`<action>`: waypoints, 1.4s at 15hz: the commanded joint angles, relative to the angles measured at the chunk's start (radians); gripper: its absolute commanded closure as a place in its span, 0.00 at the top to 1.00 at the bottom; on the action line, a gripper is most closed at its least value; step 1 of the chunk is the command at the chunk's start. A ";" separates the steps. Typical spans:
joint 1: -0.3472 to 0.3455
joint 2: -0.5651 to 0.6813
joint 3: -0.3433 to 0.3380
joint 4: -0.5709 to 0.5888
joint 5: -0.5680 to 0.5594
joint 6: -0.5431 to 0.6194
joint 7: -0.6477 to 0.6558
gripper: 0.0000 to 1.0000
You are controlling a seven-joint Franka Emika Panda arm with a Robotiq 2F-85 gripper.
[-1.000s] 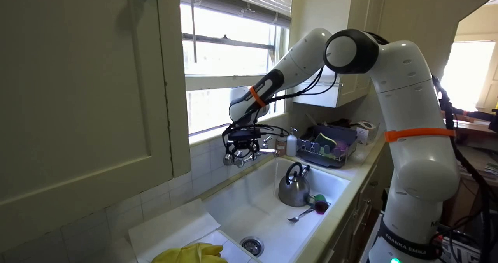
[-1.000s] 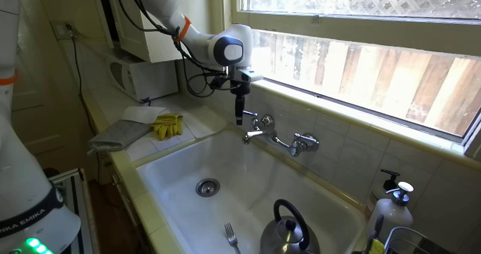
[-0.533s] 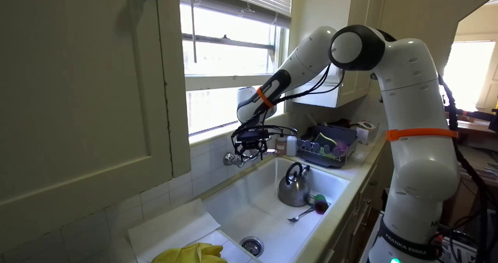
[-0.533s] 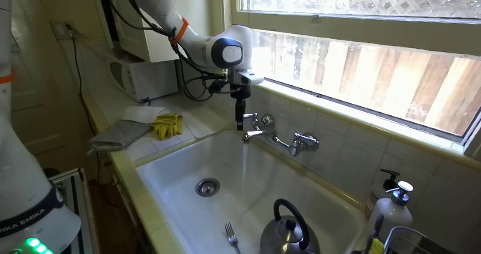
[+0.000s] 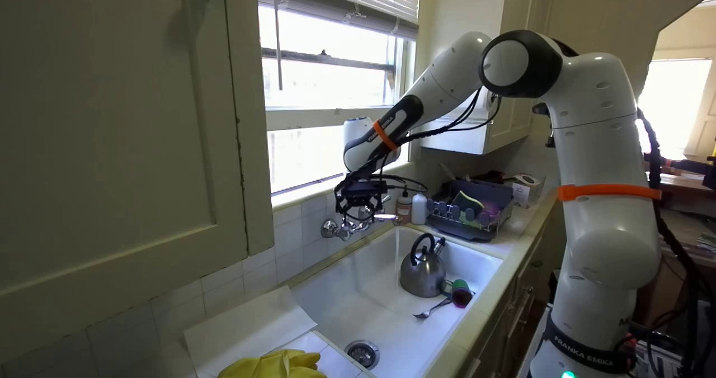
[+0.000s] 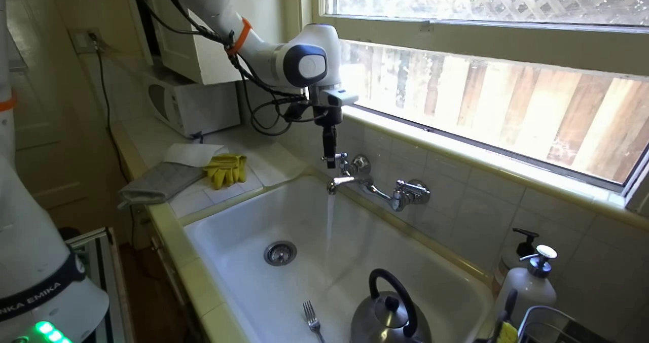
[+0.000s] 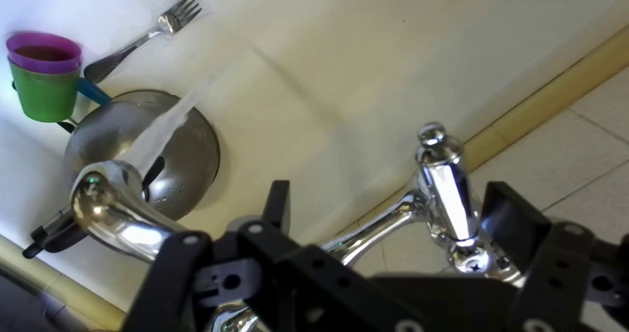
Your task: Push the faucet handle on the left to the right
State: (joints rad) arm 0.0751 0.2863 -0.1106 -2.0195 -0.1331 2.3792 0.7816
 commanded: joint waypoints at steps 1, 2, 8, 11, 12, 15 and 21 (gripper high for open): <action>-0.016 -0.053 0.014 -0.050 0.015 0.031 -0.064 1.00; -0.019 -0.063 0.017 -0.055 0.019 0.032 -0.093 1.00; -0.053 -0.182 0.035 -0.141 0.070 0.059 -0.334 1.00; -0.074 -0.255 0.039 -0.194 0.135 0.045 -0.464 1.00; -0.080 -0.272 0.038 -0.208 0.147 0.043 -0.500 1.00; -0.093 -0.342 0.033 -0.261 0.110 0.003 -0.555 1.00; -0.129 -0.429 0.028 -0.329 0.064 -0.038 -0.600 1.00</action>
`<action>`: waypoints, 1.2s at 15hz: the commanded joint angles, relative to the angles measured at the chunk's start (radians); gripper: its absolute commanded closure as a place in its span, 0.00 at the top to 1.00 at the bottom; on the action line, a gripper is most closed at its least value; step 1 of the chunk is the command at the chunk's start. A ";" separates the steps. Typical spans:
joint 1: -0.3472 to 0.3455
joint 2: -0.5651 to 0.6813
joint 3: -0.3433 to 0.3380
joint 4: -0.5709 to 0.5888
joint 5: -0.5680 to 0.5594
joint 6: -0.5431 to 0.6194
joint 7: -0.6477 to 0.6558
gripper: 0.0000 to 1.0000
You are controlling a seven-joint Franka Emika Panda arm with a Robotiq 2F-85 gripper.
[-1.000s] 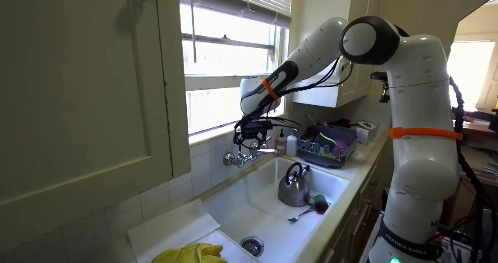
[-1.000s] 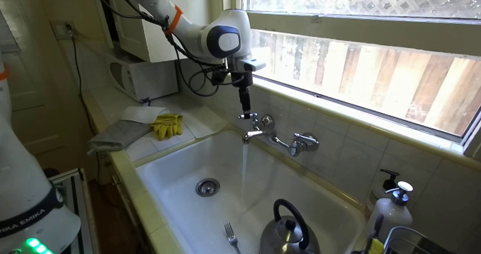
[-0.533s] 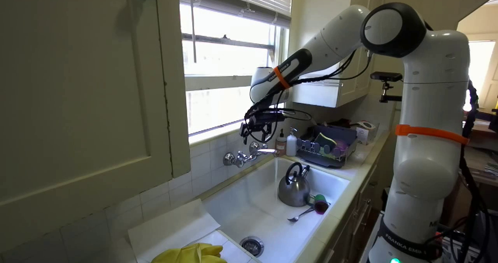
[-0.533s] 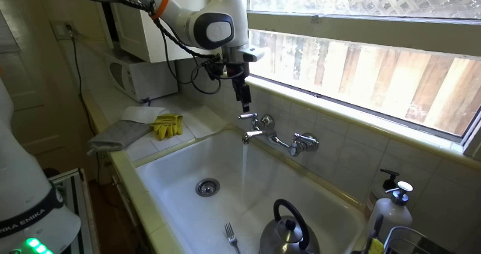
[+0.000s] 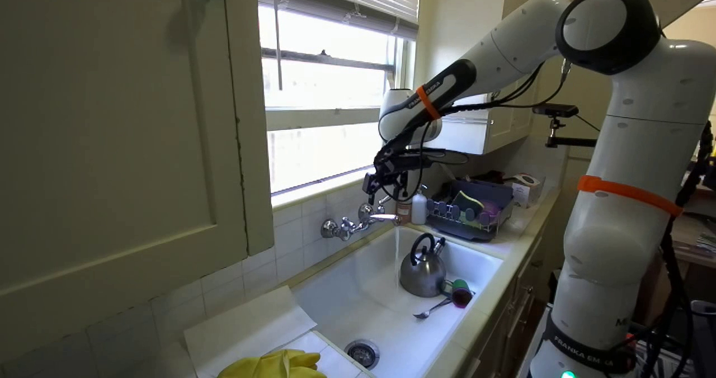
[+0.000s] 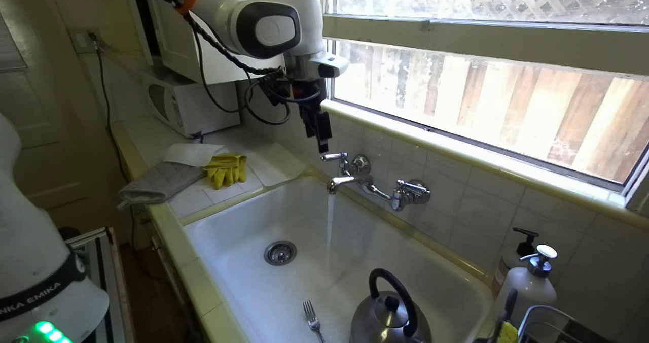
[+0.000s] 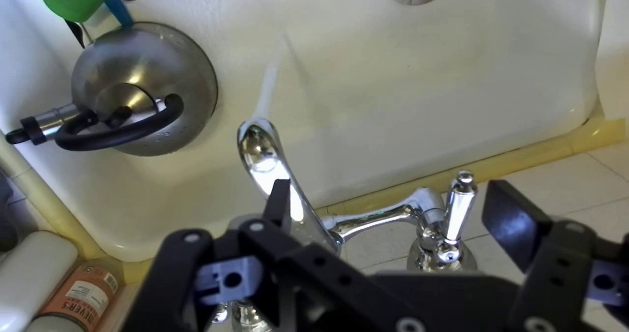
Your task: Push the faucet handle on the left to the right
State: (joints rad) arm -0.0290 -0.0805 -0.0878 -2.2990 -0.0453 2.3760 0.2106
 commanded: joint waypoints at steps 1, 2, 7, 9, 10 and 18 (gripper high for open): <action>-0.030 -0.075 0.004 -0.059 -0.025 -0.039 -0.040 1.00; -0.037 -0.084 0.003 -0.065 -0.034 -0.044 -0.048 1.00; -0.056 -0.101 -0.008 -0.083 -0.025 -0.040 -0.144 1.00; -0.060 -0.105 -0.014 -0.093 -0.022 -0.035 -0.188 1.00; -0.062 -0.103 -0.016 -0.093 -0.022 -0.036 -0.201 1.00; -0.067 -0.077 -0.014 -0.070 -0.028 -0.026 -0.223 1.00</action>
